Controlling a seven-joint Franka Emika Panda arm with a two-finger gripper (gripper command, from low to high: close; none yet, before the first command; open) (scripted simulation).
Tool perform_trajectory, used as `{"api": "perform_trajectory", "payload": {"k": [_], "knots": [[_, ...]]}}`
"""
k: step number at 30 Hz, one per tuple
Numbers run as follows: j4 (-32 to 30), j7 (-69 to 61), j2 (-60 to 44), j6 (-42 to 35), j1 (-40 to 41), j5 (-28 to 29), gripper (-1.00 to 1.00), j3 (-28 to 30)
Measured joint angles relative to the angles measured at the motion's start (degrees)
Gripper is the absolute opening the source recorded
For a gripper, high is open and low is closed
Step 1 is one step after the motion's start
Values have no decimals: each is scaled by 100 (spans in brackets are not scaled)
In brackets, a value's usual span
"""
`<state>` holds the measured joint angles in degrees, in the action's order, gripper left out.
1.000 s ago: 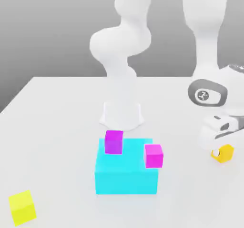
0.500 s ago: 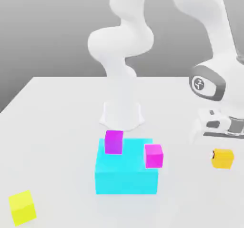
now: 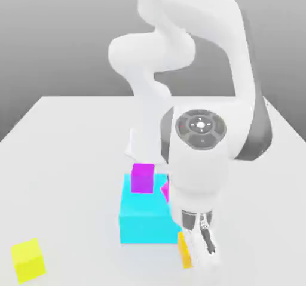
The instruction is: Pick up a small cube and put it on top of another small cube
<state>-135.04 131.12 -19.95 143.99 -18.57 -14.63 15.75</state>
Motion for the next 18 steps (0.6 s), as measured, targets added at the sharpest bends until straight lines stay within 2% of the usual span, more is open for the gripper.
{"api": "perform_trajectory", "payload": {"k": [9, 11, 13, 14, 18], "knots": [[43, 2539, 190, 22, 418, -165, -100, 1467], [59, 3038, 157, 145, 546, -341, -100, 1704], [140, 3361, -119, 393, 801, -774, -100, 1770], [212, 3427, -356, 546, 947, -1129, 100, 1761], [212, 3427, -356, 546, 947, -1129, 100, 1761]]}}
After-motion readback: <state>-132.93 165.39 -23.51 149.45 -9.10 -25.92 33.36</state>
